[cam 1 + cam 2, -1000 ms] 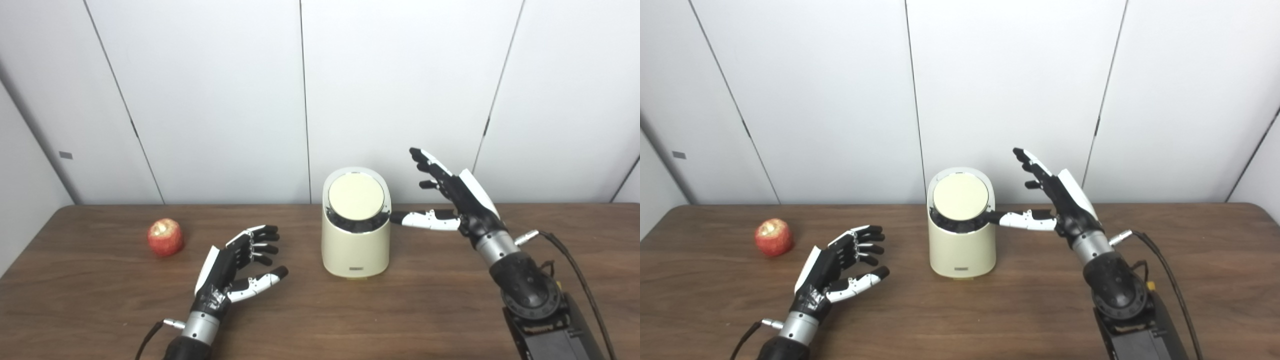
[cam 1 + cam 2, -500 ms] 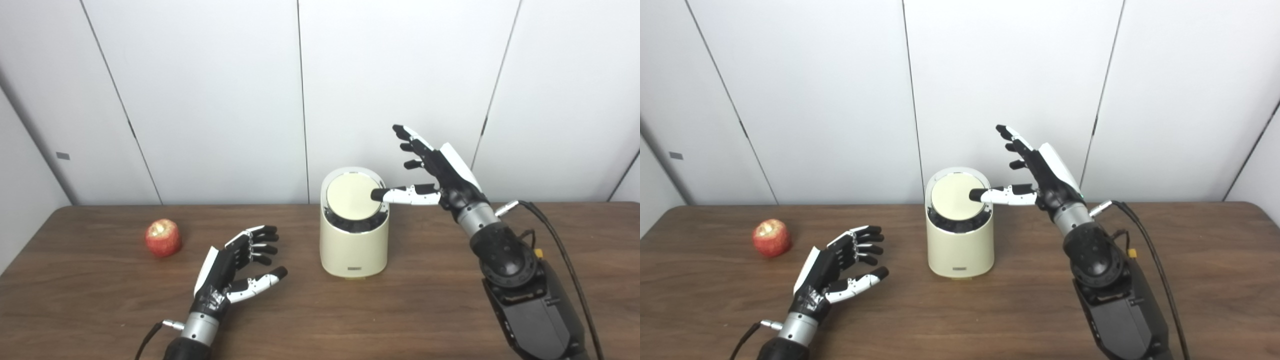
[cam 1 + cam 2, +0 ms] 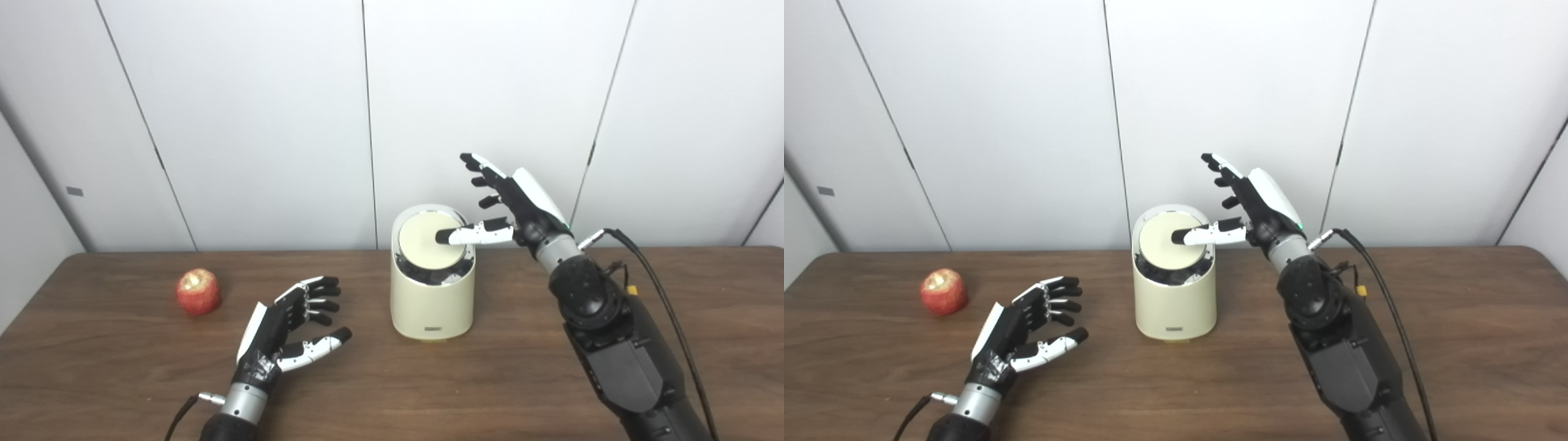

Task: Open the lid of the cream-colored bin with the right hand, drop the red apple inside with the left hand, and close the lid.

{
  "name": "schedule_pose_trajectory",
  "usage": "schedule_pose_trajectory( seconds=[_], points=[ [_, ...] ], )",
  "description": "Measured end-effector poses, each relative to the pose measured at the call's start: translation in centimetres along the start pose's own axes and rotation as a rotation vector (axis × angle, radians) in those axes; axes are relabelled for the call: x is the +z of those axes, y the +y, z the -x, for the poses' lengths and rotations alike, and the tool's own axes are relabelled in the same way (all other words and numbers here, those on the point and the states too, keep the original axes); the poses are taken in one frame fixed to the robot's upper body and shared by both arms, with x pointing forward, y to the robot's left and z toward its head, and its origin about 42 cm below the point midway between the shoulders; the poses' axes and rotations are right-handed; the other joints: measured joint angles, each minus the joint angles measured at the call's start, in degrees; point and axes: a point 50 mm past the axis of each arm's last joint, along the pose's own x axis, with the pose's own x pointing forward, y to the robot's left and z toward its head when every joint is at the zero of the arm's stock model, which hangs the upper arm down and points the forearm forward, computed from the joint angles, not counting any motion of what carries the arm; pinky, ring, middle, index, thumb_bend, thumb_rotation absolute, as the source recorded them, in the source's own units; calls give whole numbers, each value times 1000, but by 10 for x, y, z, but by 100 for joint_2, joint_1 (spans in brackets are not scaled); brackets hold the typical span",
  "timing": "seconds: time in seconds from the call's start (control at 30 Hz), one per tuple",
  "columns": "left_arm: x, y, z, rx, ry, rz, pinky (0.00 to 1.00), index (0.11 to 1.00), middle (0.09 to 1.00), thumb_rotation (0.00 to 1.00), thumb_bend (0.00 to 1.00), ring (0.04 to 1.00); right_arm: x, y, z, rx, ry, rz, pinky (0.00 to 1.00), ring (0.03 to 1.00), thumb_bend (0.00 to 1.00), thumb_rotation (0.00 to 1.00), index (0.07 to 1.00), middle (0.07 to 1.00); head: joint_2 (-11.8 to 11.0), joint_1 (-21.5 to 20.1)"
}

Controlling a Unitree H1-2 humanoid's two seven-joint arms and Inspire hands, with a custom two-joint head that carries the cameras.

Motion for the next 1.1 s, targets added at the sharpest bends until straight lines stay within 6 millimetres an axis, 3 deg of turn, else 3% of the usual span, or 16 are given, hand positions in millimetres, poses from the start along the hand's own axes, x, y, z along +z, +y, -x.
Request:
schedule_pose_trajectory(
  seconds=[0.63,1.1],
  points=[
    [1,-2,0,-1,0,4,589,780,747,96,663,674,-11,16,-4,39,51,10,817,922,836,355,923,936,9,-26],
    [1,-2,0,-1,0,4,580,785,752,91,653,668,-9,25,-4,63,41,111,796,890,873,367,916,914,53,-18]
  ],
)
